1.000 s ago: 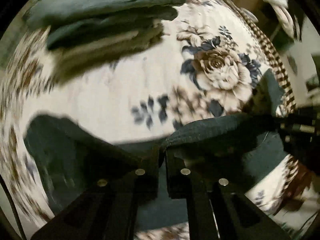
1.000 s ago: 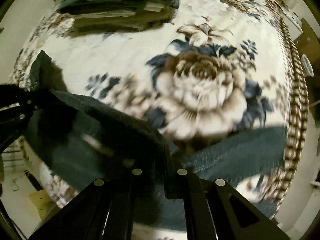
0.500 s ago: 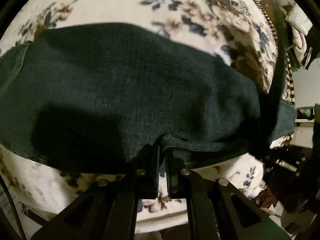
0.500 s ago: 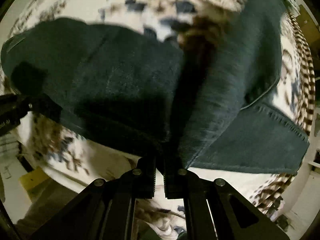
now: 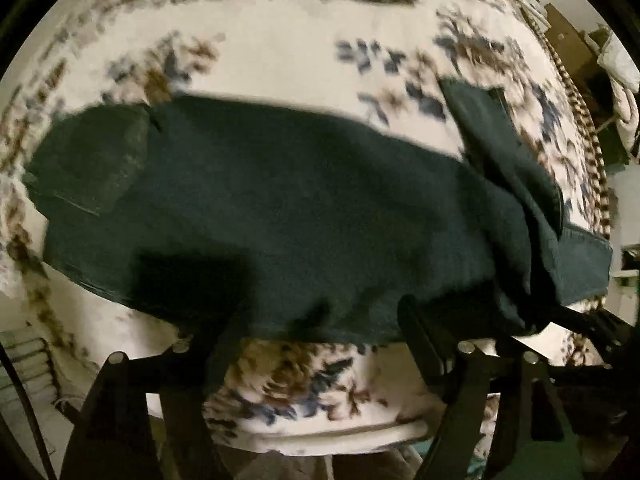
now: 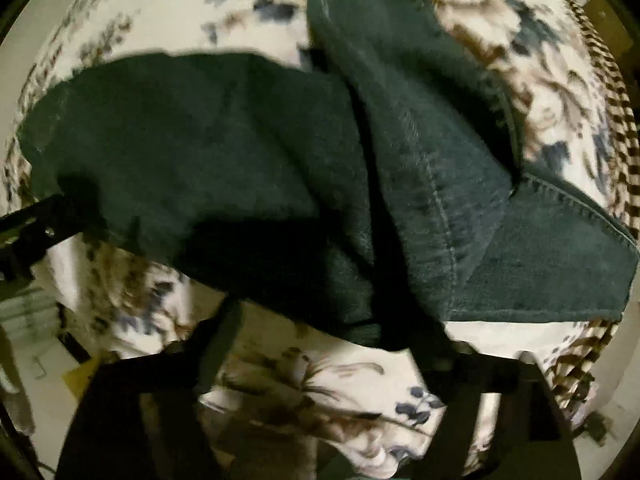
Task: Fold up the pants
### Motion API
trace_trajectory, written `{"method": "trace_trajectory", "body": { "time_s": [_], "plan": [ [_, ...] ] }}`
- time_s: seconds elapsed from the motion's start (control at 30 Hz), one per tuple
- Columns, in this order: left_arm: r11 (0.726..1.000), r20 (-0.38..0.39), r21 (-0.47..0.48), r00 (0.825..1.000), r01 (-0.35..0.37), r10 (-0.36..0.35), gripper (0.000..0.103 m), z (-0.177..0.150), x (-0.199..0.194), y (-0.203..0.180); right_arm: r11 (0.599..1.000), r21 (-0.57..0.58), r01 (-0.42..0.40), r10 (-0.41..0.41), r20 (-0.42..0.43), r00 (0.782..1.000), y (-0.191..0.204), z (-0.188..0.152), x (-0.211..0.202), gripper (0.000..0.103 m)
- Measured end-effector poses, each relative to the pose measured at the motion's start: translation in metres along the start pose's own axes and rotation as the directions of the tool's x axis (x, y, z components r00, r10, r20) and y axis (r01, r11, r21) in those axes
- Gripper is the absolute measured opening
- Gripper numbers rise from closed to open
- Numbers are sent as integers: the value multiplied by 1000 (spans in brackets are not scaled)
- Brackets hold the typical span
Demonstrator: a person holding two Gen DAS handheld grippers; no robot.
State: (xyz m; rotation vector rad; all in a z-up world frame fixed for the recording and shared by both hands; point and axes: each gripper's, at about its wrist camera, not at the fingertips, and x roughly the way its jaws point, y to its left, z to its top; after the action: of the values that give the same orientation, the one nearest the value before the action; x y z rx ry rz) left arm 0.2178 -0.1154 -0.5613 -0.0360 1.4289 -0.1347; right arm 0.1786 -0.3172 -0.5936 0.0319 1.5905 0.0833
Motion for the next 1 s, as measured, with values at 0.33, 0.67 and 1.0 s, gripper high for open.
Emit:
{"method": "trace_trajectory", "body": {
  "time_s": [0.33,0.67,1.0],
  "plan": [
    [994,81,-5,991,-109,109,81,28,-4,-1,994,92,52,-63,117,991,-23,83,-37,90],
    [981,76,3,978,-194,193,81,39,19,-7,966,12,257,-257,90,962,-15,142,28,25],
    [991,33,44,991,-130,128,89,32,23,-50,769,635,-68,-80,202,976,-191,6,-40,8]
  ]
}}
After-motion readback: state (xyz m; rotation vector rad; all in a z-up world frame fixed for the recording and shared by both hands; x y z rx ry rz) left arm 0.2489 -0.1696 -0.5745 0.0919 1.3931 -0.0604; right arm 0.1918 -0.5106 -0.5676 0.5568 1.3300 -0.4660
